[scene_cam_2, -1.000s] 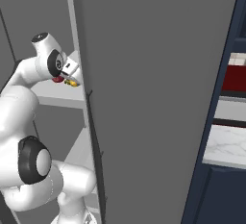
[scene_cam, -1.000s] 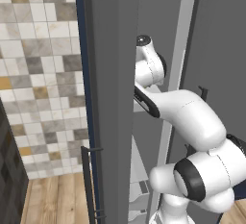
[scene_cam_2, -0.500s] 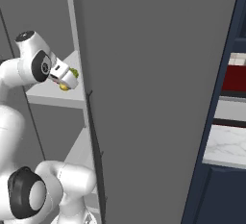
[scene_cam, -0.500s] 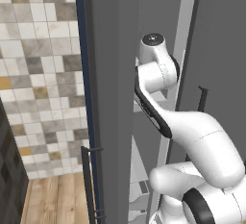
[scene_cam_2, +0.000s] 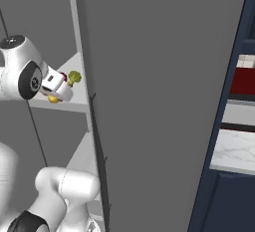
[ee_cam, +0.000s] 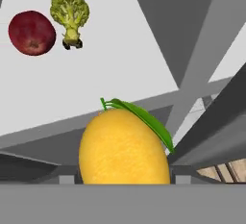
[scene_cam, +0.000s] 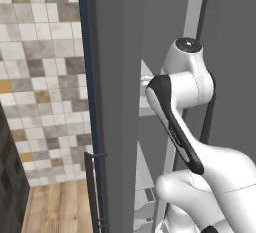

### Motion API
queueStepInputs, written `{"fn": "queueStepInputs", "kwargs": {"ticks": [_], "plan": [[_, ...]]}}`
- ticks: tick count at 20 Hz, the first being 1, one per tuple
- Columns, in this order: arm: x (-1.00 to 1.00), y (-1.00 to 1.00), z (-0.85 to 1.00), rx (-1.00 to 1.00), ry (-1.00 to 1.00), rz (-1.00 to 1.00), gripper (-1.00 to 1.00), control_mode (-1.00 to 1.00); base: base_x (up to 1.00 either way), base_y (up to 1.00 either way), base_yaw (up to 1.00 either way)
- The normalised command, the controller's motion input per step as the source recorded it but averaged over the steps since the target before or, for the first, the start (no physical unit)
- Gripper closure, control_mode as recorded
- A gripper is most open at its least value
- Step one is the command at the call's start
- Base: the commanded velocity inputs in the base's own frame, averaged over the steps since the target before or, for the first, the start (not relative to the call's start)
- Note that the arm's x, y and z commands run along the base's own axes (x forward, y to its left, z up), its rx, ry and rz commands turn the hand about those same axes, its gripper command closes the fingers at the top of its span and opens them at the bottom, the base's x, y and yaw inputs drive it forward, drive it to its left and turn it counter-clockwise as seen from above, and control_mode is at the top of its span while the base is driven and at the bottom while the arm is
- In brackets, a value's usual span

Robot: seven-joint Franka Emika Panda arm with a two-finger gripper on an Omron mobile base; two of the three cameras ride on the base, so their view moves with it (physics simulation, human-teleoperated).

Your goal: Take the broccoli, pear, and lemon from the freezer and place them in the bowl on the counter.

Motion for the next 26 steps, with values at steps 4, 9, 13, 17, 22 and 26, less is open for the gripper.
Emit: {"fn": "queueStepInputs", "kwargs": {"ticks": [4, 9, 13, 17, 22, 26], "plan": [[-0.86, 0.0, 0.17, 0.01, 0.0, 0.16, 1.0, -1.0, 0.0, 0.0, 0.0], [-0.73, -0.19, 0.38, 0.02, 0.0, 0.15, 1.0, -1.0, 0.0, 0.0, 0.0], [-0.71, -0.58, 0.39, 0.0, 0.01, 0.04, 1.0, -1.0, 0.0, 0.0, 0.0], [-0.62, -0.34, 0.24, 0.0, 0.0, 0.0, 1.0, -1.0, 0.0, 0.0, 0.0], [-0.4, -0.12, 0.02, -0.07, 0.0, -0.11, 1.0, -1.0, 0.0, 0.0, 0.0], [-0.04, 0.0, 0.12, -0.05, 0.0, -0.05, 1.0, -1.0, 0.0, 0.0, 0.0]]}}
